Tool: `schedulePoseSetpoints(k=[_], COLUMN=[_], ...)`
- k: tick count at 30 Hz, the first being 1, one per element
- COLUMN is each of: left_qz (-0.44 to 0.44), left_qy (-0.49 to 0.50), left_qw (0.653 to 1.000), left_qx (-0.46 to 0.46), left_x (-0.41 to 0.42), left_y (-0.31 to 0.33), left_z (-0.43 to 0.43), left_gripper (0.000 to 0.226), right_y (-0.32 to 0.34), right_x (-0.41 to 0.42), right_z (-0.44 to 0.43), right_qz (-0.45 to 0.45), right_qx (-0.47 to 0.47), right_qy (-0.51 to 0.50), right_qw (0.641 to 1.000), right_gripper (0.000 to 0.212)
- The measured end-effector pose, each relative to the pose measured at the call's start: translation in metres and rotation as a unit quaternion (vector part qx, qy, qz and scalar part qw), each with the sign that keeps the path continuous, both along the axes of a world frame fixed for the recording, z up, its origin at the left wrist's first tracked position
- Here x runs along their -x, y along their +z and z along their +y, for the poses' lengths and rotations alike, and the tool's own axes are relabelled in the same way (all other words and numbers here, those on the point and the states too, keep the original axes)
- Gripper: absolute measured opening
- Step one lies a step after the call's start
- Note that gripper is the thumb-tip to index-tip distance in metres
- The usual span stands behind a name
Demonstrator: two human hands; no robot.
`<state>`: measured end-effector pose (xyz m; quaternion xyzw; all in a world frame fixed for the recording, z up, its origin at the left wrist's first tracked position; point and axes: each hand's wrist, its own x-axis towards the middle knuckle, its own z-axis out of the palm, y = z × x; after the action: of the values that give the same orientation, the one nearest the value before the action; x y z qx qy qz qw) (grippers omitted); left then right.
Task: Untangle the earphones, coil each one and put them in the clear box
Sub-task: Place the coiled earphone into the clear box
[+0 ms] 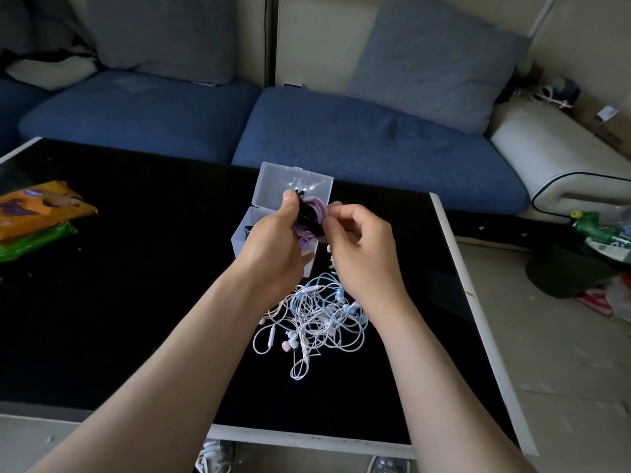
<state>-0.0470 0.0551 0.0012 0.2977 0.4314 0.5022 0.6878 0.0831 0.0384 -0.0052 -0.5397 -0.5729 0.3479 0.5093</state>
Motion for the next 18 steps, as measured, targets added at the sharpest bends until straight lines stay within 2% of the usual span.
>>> schedulePoseSetpoints(k=[4,8,12,14,18], left_qz=[0.03,0.013,-0.017,-0.016,-0.012], left_qy=[0.001,0.008,0.006,0.007,0.04], left_qw=[1.0,1.0,1.0,1.0,0.999], left_qx=[-0.009,-0.01,-0.01,-0.014,-0.022], left_x=[0.013,0.017,0.021,0.022,0.025], left_y=[-0.004,-0.004,-0.006,-0.007,-0.008], left_z=[0.005,0.012,0.019,0.021,0.024], left_gripper=[0.056,0.06,0.069,0.071,0.061], right_y=[0.002,0.003,-0.001,-0.001,0.0], right_x=[0.0,0.005,0.014,0.018,0.024], right_z=[0.004,0.008,0.014,0.016,0.019], right_qz=[0.003,-0.03,-0.056,-0.04,-0.008], right_qx=[0.002,-0.029,-0.017,-0.01,-0.005], right_qy=[0.011,-0.003,0.001,0.004,0.014], right_qw=[1.0,0.999,0.998,0.999,1.0], right_gripper=[0.016,0.018,0.025,0.026,0.024])
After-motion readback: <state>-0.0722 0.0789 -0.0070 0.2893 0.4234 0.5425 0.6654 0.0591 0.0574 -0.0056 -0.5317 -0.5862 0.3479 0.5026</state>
